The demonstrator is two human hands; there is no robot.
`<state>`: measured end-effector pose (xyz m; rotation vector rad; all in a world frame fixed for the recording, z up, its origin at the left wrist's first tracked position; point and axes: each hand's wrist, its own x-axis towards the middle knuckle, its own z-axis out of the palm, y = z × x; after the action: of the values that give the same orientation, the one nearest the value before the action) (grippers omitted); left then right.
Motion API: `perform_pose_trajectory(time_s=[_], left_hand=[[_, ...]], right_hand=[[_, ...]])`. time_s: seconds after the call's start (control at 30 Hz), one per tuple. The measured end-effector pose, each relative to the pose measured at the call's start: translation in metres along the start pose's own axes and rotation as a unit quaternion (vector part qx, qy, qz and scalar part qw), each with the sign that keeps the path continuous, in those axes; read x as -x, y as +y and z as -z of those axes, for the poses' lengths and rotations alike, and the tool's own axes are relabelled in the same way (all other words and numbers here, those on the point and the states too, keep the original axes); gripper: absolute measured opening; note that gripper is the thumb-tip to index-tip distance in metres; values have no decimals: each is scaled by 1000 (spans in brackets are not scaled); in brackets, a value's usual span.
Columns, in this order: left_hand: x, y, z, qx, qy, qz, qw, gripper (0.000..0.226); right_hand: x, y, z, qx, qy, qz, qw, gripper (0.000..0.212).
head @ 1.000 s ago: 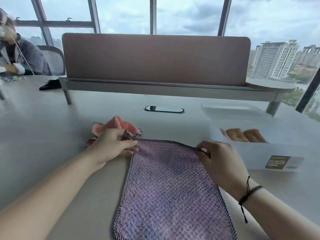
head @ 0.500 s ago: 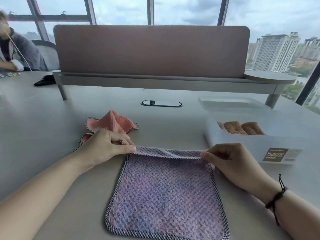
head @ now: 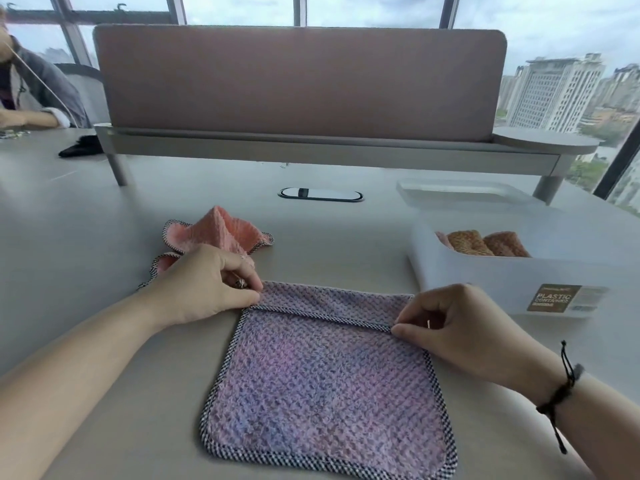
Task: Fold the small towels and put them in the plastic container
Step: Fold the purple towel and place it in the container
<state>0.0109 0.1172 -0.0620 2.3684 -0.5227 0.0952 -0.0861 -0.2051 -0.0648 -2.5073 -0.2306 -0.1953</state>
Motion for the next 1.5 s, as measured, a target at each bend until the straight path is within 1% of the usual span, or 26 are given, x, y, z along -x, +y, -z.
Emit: perform_pose_trajectory(time_s=[0.2,0.3,0.37,0.47,0.63,0.77,0.9,1.0,1.1,1.2,1.27,1.33,1.37,1.4,1.43,1.47,1.5], left_hand=[[7,9,-2,-42,-26,-48,998,13],[9,9,-3,-48,-16,-61,997,13],[7,7,-3,-39,-2,-60,997,15],[5,5,-4,-21,3,-55,998,16],[6,7,-4,1,0,-38,999,11],[4,6,-5,70,-3,4,998,14],[3,2,-6,97,-31,24,995,19],[3,2,-6,96,-31,27,995,20],[3,6,-5,66,-28,19,997,21],[6,9,-5,-34,-30,-14,999,22],[8,8,-6,-98,-22,-41,994,20],[8,8,-7,-139,-6,-79,987,17],[9,10,-8,-141,-3,-97,985,16],[10,12,-9,-141,-9,-112,984,16],[11,15,-10,-143,-25,-127,981,21],[12,18,-11,-147,-53,-141,978,31],[14,22,-13,-151,-91,-152,972,39]], right_hand=[[-1,4,-2,54,11,16,998,6],[-2,3,-1,62,12,17,998,5],[-2,3,0,65,27,18,997,6],[-3,3,1,58,50,4,997,6],[-3,2,1,44,59,-20,997,7],[-3,1,-4,42,63,-27,997,6],[-4,3,-7,25,86,-30,996,16],[-4,4,-7,22,101,-23,994,19],[-4,4,-8,39,96,-20,994,17],[-5,3,-8,71,64,-16,995,14],[-4,3,-7,90,58,-9,994,12],[-3,2,-8,111,82,4,990,8],[-2,1,-8,114,103,14,988,7],[-2,0,-8,108,123,26,986,10],[-1,-3,-8,97,133,41,986,16],[0,-6,-8,89,125,59,986,24],[0,-10,-9,91,98,81,988,34]])
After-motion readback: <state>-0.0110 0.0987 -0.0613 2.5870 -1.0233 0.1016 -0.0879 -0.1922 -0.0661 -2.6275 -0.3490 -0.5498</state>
